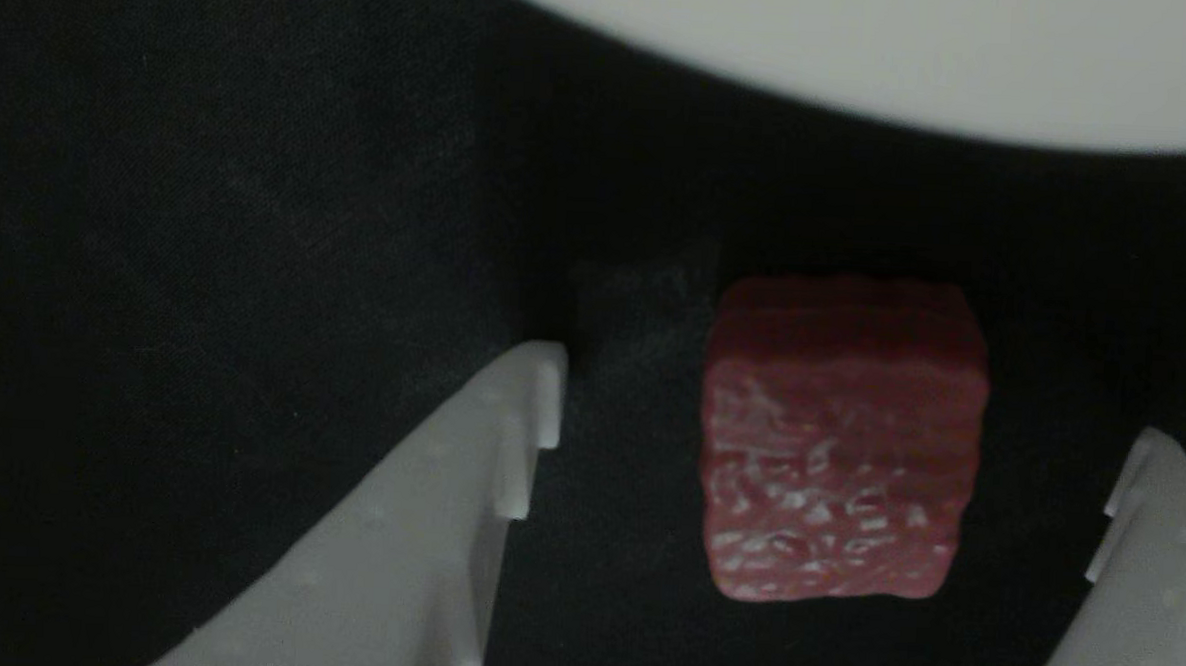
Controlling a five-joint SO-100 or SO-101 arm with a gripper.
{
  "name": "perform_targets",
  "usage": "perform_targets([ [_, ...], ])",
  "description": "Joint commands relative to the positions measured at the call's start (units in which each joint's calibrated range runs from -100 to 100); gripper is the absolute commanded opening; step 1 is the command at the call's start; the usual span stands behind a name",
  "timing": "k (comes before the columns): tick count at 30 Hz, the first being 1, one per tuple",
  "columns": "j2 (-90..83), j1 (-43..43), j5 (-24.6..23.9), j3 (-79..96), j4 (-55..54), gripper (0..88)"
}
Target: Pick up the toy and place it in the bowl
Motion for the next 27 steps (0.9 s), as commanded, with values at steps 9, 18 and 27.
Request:
perform_targets([
  [9,0.3,1.2,0.1,-0.6,-0.9,31.4],
  [18,0.3,1.2,0.0,-0.6,-0.9,23.4],
  [27,0.3,1.2,0.0,-0.5,-0.9,23.3],
])
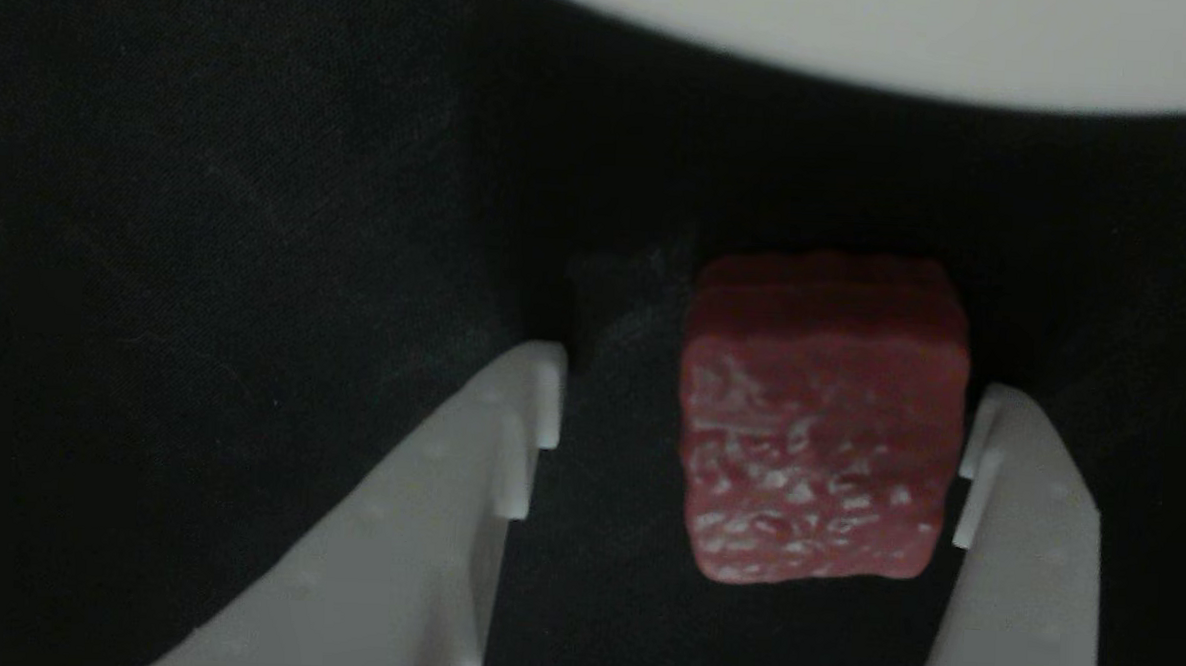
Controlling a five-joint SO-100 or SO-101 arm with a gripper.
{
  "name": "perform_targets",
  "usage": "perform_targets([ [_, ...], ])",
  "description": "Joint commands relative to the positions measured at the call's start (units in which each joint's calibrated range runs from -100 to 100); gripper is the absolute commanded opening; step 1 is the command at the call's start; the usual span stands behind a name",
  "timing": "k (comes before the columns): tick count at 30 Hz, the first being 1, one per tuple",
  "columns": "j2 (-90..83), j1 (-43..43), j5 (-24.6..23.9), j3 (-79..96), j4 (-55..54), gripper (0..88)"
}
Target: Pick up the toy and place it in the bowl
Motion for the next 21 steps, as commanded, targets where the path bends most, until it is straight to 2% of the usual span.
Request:
perform_targets([
  [1,0.3,1.1,0.0,-0.2,-0.7,23.3],
  [9,0.3,1.1,-0.1,-0.4,-0.7,9.6],
  [18,-0.3,1.0,-0.1,-0.2,-0.7,9.1],
  [21,-0.8,0.8,-0.1,-0.7,-0.7,5.1],
])
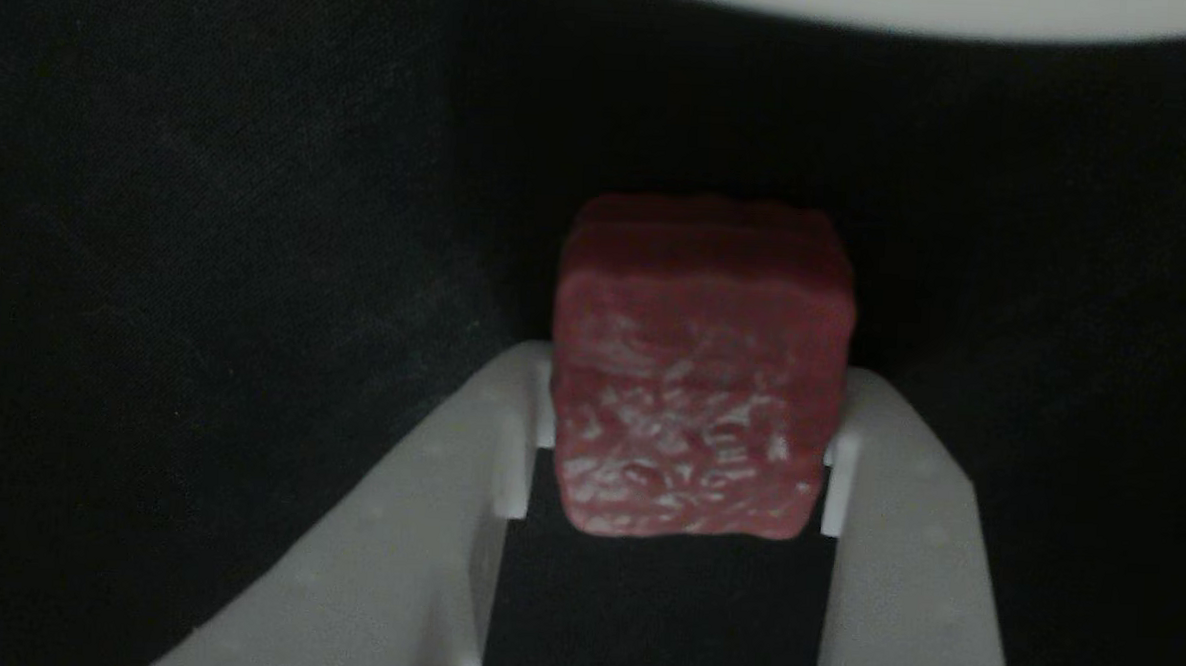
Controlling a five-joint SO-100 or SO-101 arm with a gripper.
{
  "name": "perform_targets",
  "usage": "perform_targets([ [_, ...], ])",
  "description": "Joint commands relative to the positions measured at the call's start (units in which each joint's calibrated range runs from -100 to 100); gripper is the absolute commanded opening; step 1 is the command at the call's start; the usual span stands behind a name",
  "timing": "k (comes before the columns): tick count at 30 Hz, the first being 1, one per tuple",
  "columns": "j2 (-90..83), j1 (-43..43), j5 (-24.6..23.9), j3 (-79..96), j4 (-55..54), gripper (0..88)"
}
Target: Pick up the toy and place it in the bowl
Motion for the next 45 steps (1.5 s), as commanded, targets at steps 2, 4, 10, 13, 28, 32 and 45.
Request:
perform_targets([
  [2,-2.7,0.3,-1.2,-0.3,-0.6,2.2],
  [4,-4.4,0.1,-1.8,-0.6,-1.0,2.3],
  [10,-13.3,-3.1,-4.1,0.1,-4.5,2.2],
  [13,-18.9,-4.9,-5.6,0.1,-5.0,2.2],
  [28,-50.9,-18.5,-17.2,32.1,-15.8,2.2],
  [32,-62.2,-22.3,-21.0,47.0,-19.1,2.2],
  [45,-73.3,-23.3,-21.5,69.0,-20.2,2.3],
])
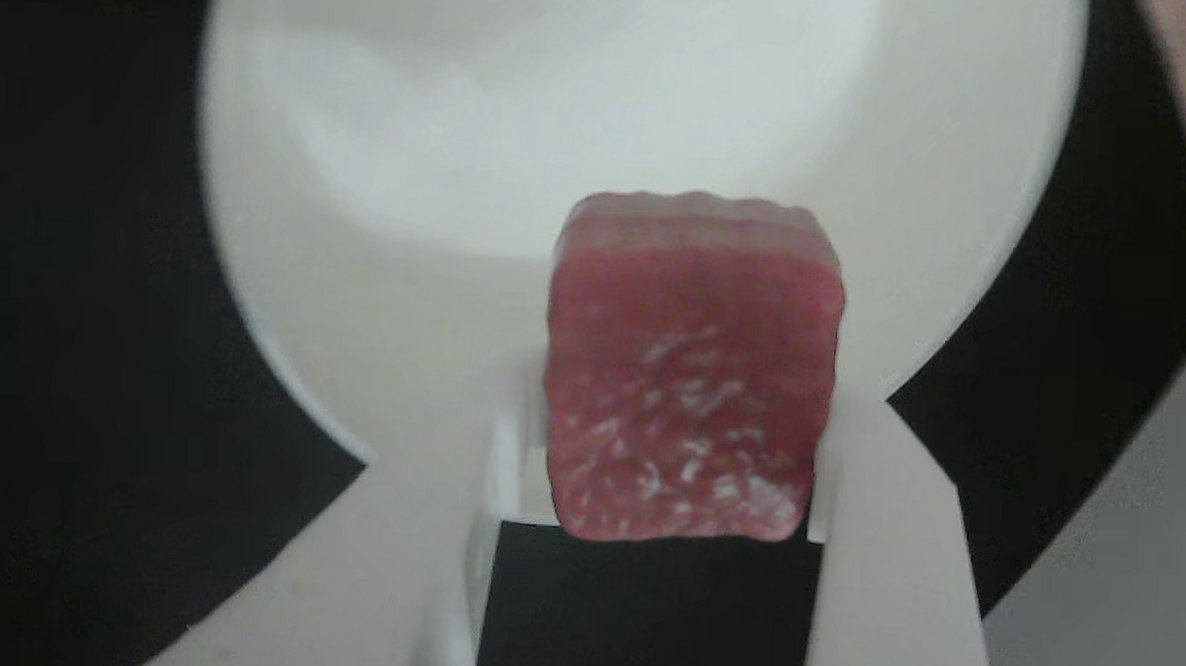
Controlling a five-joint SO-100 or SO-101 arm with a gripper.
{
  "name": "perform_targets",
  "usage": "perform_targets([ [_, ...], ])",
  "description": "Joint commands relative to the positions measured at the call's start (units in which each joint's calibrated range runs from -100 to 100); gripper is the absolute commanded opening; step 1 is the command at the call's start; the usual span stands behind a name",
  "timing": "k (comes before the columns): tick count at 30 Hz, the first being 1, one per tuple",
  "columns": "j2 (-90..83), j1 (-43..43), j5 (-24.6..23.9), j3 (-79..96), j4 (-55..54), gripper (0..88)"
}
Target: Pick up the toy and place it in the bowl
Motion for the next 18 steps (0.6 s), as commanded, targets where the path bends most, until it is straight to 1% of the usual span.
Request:
perform_targets([
  [1,-1.4,0.0,-0.3,1.4,-1.0,2.3],
  [3,-1.4,0.0,-0.3,1.3,-1.0,2.4],
  [5,-1.4,0.0,-0.3,1.2,-1.0,7.1],
  [8,-1.4,-0.1,-0.2,1.3,-0.2,20.6],
  [9,-1.3,-0.2,0.1,1.4,-0.2,27.4],
  [10,-1.3,-0.2,0.0,1.4,-0.2,28.6],
  [18,-1.4,0.0,0.0,-0.9,-2.1,28.3],
])
